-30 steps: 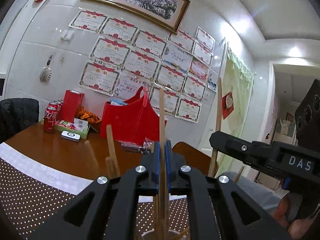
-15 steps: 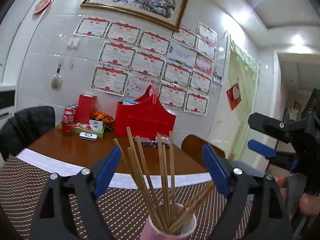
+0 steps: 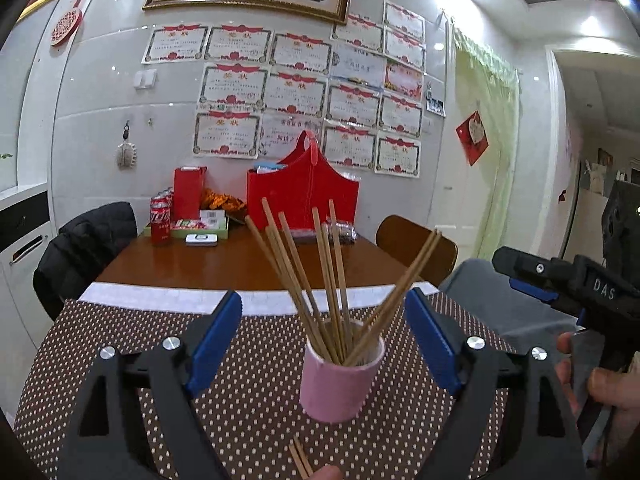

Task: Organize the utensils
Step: 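Lower both open tools toward the last two sticks on the tablecloth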

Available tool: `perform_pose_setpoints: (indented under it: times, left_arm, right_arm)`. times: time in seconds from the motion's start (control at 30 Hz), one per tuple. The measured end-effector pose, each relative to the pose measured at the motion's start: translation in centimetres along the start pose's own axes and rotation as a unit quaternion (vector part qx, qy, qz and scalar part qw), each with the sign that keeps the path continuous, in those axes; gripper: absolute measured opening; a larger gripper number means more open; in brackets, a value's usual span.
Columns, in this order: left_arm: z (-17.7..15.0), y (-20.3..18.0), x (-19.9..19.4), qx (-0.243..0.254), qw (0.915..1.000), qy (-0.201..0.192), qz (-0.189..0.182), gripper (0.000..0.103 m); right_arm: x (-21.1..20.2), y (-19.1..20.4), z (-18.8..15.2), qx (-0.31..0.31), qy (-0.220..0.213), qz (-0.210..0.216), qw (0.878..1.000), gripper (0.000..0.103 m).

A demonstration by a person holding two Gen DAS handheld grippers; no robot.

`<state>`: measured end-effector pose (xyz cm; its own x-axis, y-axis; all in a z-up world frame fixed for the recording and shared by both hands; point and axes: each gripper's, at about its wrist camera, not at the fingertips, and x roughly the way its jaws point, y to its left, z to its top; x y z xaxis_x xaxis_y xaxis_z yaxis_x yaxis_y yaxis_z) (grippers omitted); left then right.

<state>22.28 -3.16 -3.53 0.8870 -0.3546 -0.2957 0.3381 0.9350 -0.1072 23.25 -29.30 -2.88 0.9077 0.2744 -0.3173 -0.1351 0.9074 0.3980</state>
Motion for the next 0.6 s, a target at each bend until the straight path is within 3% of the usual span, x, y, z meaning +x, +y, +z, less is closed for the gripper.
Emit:
perform_pose_setpoints:
  times: [0.6]
  left_arm:
    - [-3.0,1.4,-3.5,-0.004,0.9988,0.040,0.027,0.082]
  right_arm:
    - [-2.2,0.5,-3.9,-0.004,0.045,0.000,0.999,0.097]
